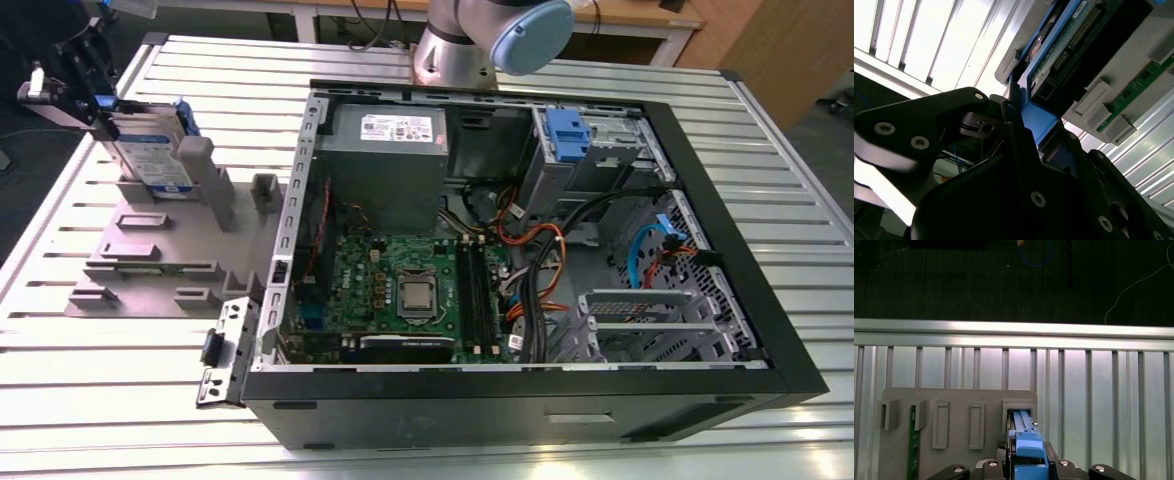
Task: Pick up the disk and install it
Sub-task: 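Pick up the disk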
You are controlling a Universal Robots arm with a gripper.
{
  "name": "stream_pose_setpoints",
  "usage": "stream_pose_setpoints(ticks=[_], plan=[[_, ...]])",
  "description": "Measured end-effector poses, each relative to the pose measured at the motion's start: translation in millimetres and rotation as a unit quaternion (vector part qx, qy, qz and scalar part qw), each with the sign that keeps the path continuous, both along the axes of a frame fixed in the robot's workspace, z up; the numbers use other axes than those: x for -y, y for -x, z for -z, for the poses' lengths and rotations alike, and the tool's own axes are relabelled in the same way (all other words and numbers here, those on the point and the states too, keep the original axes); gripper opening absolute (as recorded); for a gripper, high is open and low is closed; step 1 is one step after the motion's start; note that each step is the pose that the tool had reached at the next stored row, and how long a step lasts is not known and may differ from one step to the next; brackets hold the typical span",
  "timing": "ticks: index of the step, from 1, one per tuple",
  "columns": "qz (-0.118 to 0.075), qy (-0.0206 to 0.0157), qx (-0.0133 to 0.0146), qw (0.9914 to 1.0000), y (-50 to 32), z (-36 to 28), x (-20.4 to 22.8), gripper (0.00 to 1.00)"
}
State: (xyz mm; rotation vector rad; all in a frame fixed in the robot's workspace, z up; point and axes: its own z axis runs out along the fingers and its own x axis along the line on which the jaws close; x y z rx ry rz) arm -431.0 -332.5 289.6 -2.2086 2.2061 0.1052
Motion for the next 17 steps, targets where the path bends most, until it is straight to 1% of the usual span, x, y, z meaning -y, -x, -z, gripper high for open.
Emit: stream_pose_setpoints(ticks=[12, 17], plan=[[0.000, 0.0000, 0.0000, 1.00000, 0.0, -0.1, 0.0, 0.37], [0.011, 0.0001, -0.0001, 0.99994, 0.0, -0.2, 0.0, 0.37]])
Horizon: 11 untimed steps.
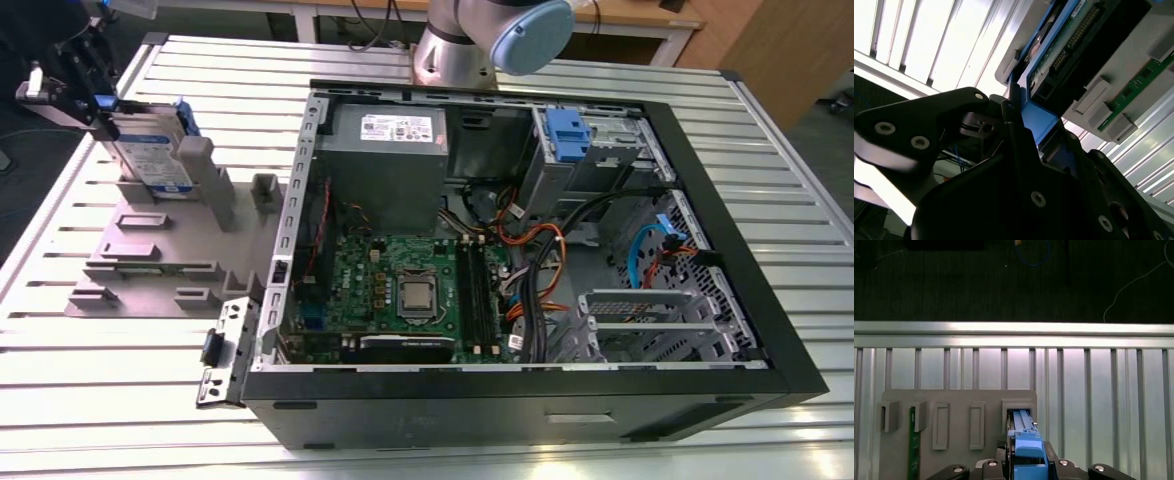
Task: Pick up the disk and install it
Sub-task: 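Pick up the disk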
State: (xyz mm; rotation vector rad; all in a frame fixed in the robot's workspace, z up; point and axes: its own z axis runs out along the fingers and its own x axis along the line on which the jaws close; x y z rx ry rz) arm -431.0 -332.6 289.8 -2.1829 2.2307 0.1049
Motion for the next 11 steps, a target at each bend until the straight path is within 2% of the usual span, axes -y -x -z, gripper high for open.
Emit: stream_pose_setpoints(ticks=[11], plan=[[0.012, -0.0001, 0.0001, 0.99992, 0.0, 0.1, 0.0, 0.37]])
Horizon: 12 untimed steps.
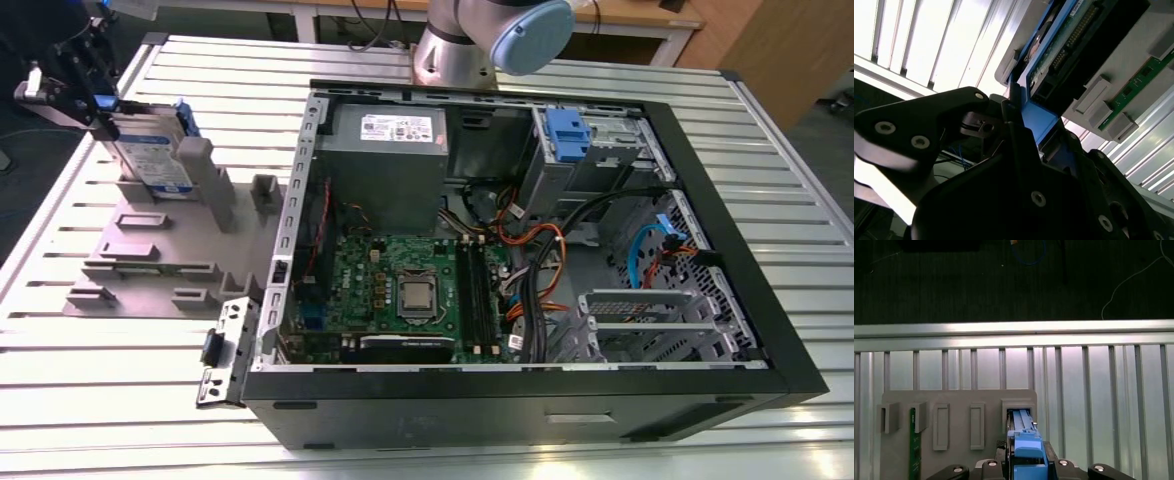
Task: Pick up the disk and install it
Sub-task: 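Pick up the disk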
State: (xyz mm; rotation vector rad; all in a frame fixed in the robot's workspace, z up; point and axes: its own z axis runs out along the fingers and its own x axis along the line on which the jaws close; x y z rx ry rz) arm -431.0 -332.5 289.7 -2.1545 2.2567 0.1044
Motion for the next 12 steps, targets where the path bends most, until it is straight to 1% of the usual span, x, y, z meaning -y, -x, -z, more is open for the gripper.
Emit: stream_pose_setpoints(ticks=[4, 5, 7, 8, 10, 12], plan=[[0.000, -0.0001, 0.0002, 1.00000, 0.0, 0.2, 0.0, 0.38], [0.000, 0.0000, 0.0001, 1.00000, 0.0, 0.1, 0.0, 0.44], [0.000, 0.0000, 0.0001, 1.00000, 0.0, 0.1, 0.0, 0.44], [0.000, 0.0000, 0.0000, 1.00000, 0.0, 0.0, 0.0, 0.51], [0.000, 0.0000, 0.0000, 1.00000, 0.0, 0.0, 0.0, 0.51], [-0.007, 0.0000, 0.0000, 0.99998, 0.0, 0.0, 0.0, 0.51]])
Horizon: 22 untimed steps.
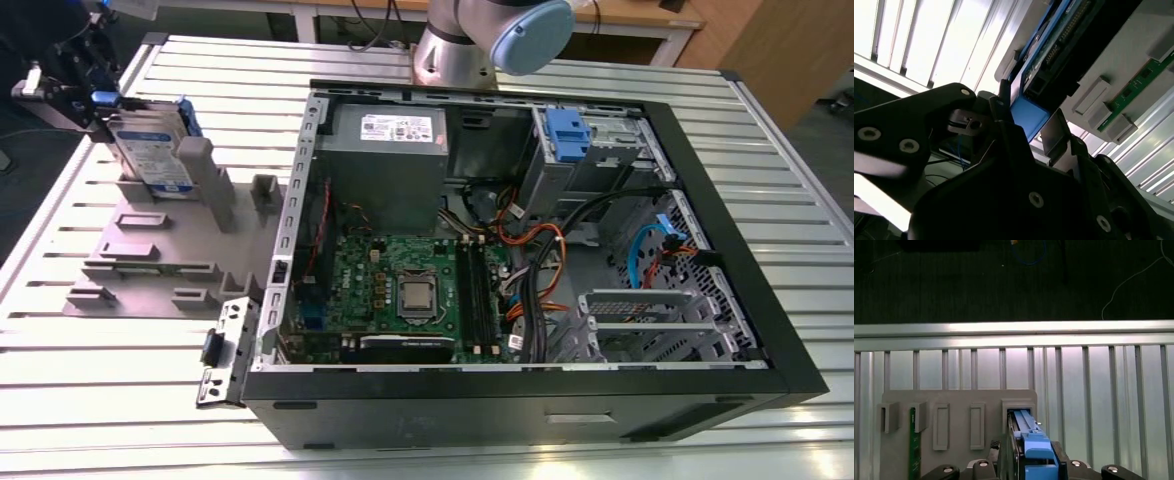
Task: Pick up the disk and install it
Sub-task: 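Pick up the disk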
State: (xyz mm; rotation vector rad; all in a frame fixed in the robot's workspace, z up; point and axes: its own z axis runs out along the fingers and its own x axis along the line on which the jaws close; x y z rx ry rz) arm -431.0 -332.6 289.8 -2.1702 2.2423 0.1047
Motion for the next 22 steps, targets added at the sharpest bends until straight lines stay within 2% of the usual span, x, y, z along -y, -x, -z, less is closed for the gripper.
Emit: stream_pose_setpoints(ticks=[5, 7, 22], plan=[[-0.002, 0.0000, 0.0000, 1.00000, 0.0, 0.0, 0.0, 0.49], [-0.002, 0.0001, 0.0000, 1.00000, 0.0, 0.0, 0.0, 0.37], [-0.002, 0.0000, 0.0000, 1.00000, -0.1, -0.5, 0.0, 0.37]])
